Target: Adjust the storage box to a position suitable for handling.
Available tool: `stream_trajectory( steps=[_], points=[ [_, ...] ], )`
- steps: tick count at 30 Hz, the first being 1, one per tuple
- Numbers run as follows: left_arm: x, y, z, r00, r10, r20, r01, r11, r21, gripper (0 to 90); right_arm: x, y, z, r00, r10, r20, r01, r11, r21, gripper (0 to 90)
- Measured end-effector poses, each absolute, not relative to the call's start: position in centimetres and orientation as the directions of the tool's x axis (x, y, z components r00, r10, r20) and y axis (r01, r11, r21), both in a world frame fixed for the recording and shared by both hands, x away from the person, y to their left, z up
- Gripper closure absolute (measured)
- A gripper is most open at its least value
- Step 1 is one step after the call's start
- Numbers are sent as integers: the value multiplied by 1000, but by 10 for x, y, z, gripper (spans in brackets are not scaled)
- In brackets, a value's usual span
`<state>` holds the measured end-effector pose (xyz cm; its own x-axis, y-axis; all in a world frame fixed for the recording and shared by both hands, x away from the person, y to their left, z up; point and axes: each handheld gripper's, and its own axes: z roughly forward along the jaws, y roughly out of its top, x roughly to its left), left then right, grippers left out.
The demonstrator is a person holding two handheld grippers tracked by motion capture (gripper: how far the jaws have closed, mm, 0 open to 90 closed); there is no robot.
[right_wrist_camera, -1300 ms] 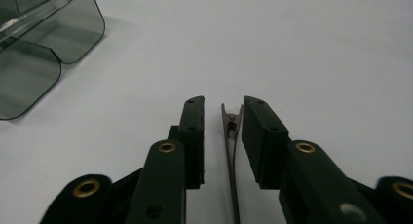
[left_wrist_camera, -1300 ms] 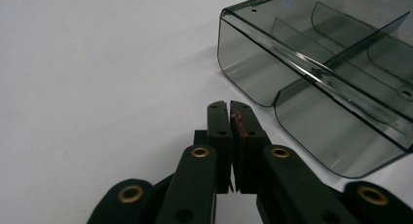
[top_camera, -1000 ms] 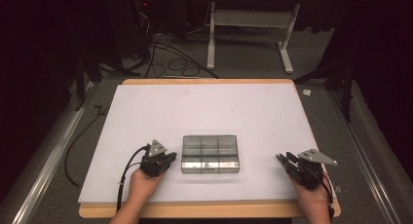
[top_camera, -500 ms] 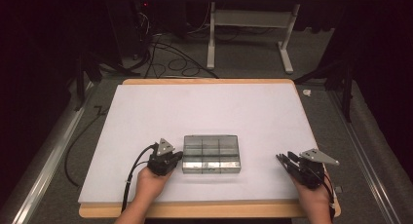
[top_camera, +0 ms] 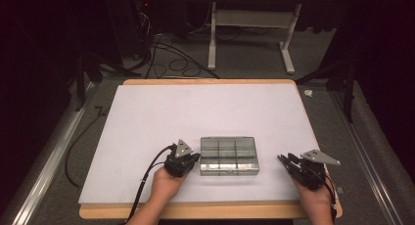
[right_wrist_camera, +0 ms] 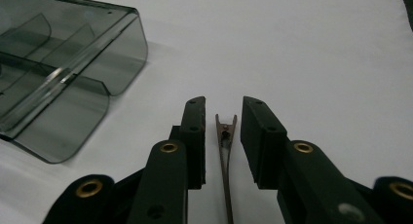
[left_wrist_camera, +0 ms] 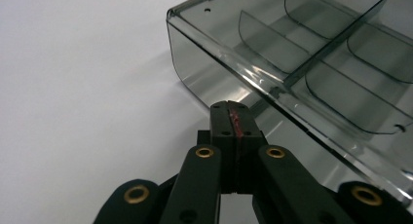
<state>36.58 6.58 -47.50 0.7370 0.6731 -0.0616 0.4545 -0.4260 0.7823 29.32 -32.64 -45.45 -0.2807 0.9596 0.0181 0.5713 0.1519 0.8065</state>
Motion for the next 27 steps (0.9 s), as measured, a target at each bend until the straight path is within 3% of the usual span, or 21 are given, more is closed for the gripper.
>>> stream_trajectory(
  steps=[14,17,19,27],
  points=[
    [364,45,-472,768,639,-41,420,-453,786,896,292,-327,-453,-294,955,23,571,157,806,767],
    [365,63,-468,754,657,-5,404,-457,793,878,287,-323,-446,-308,951,39,574,153,805,792],
    [368,96,-465,715,698,39,399,-453,797,859,283,-320,-438,-333,942,46,577,165,800,818],
    [369,154,-482,647,762,3,421,-361,832,796,267,-308,-453,-394,917,59,613,214,760,900]
  ],
)
